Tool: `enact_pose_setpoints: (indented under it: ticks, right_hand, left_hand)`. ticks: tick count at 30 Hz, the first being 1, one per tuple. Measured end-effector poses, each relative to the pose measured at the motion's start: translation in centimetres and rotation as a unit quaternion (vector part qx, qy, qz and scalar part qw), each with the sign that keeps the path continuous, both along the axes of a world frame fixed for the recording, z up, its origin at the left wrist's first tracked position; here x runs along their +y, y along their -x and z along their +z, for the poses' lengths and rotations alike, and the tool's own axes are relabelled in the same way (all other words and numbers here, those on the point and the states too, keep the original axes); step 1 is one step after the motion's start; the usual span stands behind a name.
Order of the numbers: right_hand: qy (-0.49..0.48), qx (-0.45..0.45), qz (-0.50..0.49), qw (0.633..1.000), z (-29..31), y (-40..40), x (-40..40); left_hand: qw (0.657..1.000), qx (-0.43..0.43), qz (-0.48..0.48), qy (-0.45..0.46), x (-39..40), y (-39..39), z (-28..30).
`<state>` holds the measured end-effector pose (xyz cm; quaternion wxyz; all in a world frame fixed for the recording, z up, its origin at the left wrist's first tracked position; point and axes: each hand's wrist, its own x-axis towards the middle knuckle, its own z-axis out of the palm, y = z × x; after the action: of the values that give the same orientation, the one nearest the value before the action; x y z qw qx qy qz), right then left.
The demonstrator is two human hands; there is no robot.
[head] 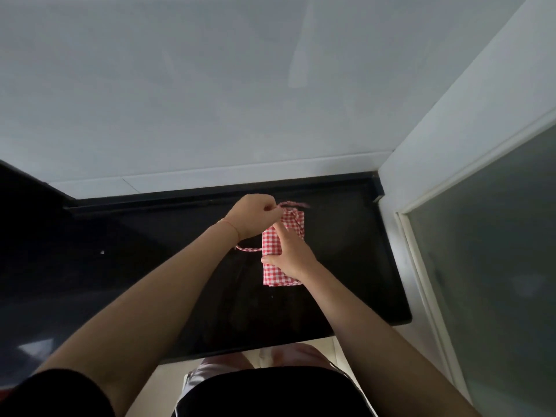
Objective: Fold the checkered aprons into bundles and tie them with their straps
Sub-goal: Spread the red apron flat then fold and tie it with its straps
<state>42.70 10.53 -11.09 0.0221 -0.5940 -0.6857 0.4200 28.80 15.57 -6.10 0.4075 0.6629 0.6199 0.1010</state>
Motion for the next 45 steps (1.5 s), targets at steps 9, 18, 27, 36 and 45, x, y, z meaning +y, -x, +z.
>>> enact_pose_setpoints:
  ticks: [9, 18, 27, 36, 45]
  right_hand:
    - [0.026, -0.020, -0.007, 0.999, 0.3, 0.0, 0.1]
    - [0.042, 0.085, -0.130, 0.987, 0.9, -1.5, 0.4]
    - [0.159, 0.034, -0.275, 0.948, -1.1, -5.4, -0.7]
    - [0.143, -0.005, -0.295, 0.945, -1.8, -4.4, -1.3]
    - [0.144, 0.051, -0.347, 0.925, -2.3, -3.7, -1.7]
  left_hand:
    - [0.965, 0.093, -0.015, 0.244, -5.4, 4.3, -1.5]
    - [0.975, 0.133, 0.120, 0.132, -6.9, 2.1, -6.2]
    - [0.962, 0.014, 0.247, 0.115, -7.6, 0.8, -6.8]
    - [0.920, -0.069, 0.323, 0.211, -7.9, -0.2, -7.8]
    - [0.870, -0.212, 0.297, 0.331, -7.8, -0.4, -7.3]
